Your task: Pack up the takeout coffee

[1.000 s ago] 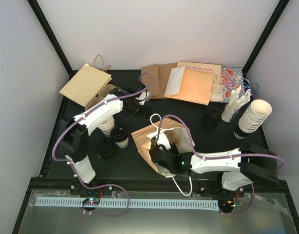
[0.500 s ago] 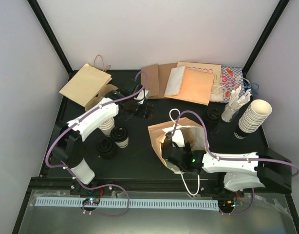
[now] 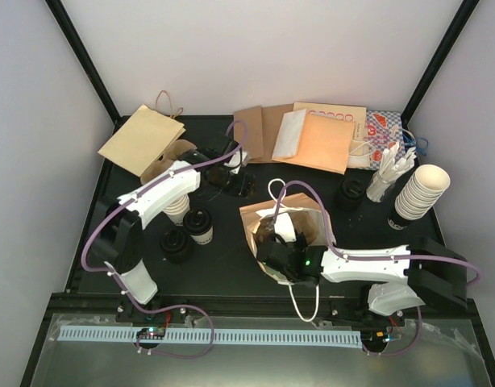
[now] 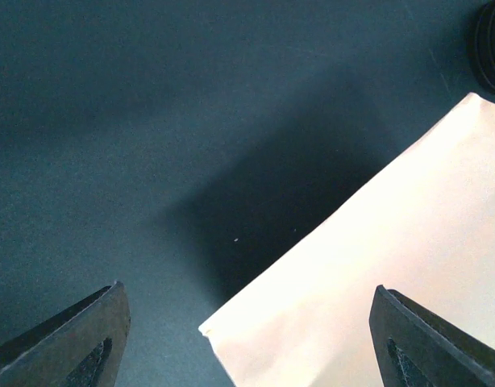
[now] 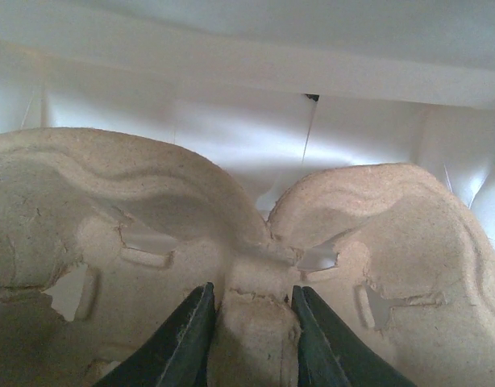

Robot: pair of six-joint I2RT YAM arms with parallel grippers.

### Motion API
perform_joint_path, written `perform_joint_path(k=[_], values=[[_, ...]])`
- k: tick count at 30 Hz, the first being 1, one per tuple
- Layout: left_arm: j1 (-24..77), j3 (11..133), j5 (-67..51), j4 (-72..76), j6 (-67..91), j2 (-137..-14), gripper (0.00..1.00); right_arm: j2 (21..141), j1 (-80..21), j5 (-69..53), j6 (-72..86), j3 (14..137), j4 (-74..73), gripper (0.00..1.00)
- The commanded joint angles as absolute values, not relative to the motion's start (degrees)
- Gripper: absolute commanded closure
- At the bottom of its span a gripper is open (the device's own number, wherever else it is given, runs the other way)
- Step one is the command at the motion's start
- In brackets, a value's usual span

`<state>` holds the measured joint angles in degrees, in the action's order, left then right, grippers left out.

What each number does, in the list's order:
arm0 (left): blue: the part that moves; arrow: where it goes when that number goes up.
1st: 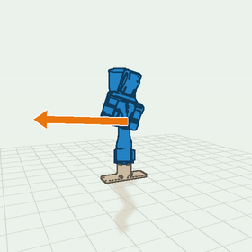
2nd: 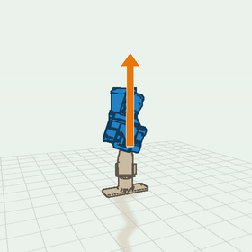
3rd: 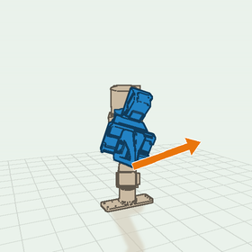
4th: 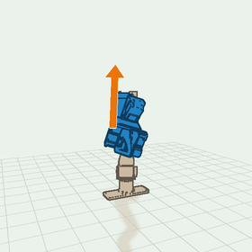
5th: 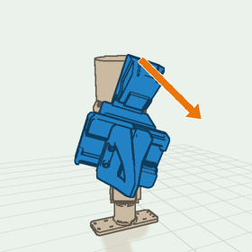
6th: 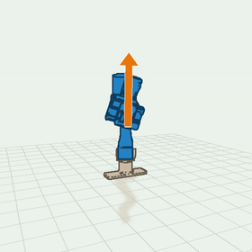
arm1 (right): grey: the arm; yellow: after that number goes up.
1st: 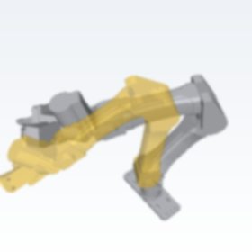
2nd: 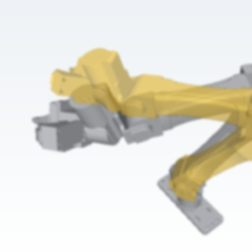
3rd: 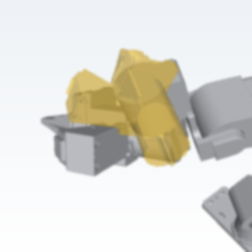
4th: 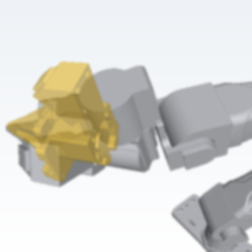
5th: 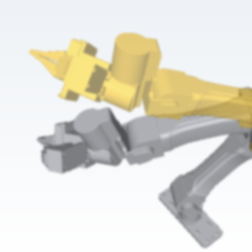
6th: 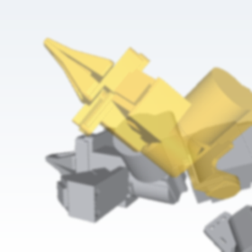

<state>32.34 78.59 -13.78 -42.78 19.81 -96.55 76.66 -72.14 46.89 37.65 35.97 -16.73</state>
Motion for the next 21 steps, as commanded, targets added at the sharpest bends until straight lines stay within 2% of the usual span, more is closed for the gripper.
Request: perform_joint_path(k=[1, 21], values=[[32.5, 80.3, -15.9, -42.5, 18.8, -98.9, 0.16, 80.1, -73.2, 47.5, 38.9, 38.1, -17.5, 0.72], [33.1, 83.1, -18.5, -43.7, 17.7, -106.0, 0.18, 91.4, -78.1, 50.0, 54.9, 47.2, -29.0, 0.72]])
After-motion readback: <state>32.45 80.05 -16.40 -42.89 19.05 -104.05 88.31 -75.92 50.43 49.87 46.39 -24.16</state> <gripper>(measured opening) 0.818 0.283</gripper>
